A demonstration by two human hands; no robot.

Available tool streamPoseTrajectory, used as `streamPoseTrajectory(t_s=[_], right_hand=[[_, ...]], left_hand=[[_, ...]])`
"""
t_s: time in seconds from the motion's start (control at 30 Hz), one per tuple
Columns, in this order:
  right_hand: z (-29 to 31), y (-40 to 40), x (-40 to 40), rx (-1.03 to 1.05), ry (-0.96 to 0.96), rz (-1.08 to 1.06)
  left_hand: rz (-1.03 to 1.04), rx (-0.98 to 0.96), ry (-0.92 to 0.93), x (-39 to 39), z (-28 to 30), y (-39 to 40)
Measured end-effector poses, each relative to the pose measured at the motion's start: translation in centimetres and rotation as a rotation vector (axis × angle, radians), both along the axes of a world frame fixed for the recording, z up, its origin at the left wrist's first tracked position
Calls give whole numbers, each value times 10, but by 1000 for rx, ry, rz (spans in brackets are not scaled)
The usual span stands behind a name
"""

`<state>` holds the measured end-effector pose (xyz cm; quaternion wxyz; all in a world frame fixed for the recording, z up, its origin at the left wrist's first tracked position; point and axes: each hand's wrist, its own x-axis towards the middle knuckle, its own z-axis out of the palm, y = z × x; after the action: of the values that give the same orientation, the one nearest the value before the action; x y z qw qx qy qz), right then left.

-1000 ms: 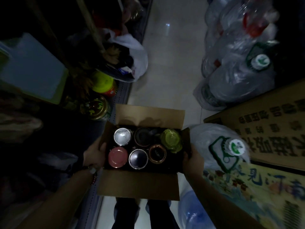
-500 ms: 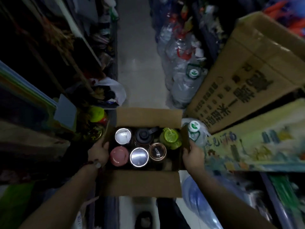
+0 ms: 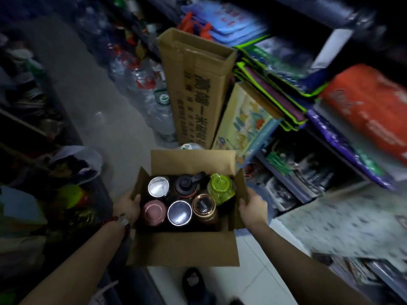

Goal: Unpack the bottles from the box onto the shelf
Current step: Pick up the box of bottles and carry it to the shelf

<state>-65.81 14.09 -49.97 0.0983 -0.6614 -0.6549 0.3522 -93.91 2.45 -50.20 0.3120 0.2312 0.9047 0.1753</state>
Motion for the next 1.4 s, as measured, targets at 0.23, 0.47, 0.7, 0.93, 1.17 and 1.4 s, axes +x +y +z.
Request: streamPoseTrajectory(t_s=[0.23,0.47,0.7,0.93,1.17,1.4], right_hand=[[20,-36,112,23,-38,-198],[25,-102,229,-2,4,-465],[20,-173,336,-39,0,-768],[14,-239,411,-5,-1,-1129],[-4,-320,458,-14,-10,-1549],[-15,-400,508,-4,18,-1884]], left_hand=[[-137,46,-3,101,15,26],[-391,92,-32,208,15,28],[-739,16,-73,335,10,48],[-1060,-22,-151,460,4,63],[-1384,-49,-193,590,-5,53],[-1668,-104,-164,728,-18,1]])
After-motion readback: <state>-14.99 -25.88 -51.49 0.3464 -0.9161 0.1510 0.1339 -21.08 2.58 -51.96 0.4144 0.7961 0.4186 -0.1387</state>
